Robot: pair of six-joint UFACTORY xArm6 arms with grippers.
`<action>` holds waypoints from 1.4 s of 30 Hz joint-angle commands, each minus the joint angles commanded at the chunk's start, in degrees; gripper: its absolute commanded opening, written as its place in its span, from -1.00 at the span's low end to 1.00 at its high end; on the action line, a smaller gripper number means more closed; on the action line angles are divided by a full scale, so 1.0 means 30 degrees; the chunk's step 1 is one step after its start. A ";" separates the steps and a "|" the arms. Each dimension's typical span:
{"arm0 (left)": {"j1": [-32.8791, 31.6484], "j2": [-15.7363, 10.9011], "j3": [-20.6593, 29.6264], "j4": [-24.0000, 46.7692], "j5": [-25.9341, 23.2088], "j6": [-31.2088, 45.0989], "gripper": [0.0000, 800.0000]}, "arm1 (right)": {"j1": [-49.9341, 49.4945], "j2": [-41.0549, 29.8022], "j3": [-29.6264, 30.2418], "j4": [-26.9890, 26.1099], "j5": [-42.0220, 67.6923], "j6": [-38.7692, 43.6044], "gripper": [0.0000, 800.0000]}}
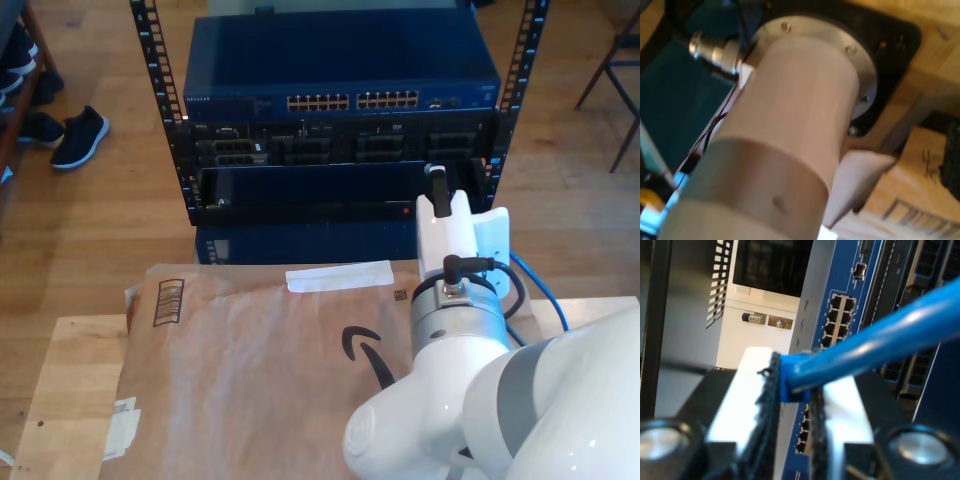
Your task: Grab the cable and plug it in
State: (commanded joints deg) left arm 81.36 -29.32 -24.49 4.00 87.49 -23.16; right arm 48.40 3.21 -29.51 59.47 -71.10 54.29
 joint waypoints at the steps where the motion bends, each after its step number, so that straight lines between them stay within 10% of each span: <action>1: 0.0469 -0.0059 0.0352 0.0352 -0.0381 0.0410 0.99 | 0.0000 0.0000 0.0000 0.0000 0.0000 0.0000 -0.99; 8: 0.1700 -0.1172 0.2813 0.1670 -0.3956 0.1436 0.99 | 0.0000 0.0059 0.0000 0.0498 0.0000 0.0029 -0.99; 42: 0.4630 -0.1612 0.4806 -0.0293 -0.6447 0.5187 0.99 | 0.0000 0.0879 -0.0674 0.0615 0.0029 0.0059 -0.99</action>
State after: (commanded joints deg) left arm 95.25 -34.15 -10.08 3.12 68.15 -7.60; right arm 48.40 5.85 -31.53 61.32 -71.01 54.46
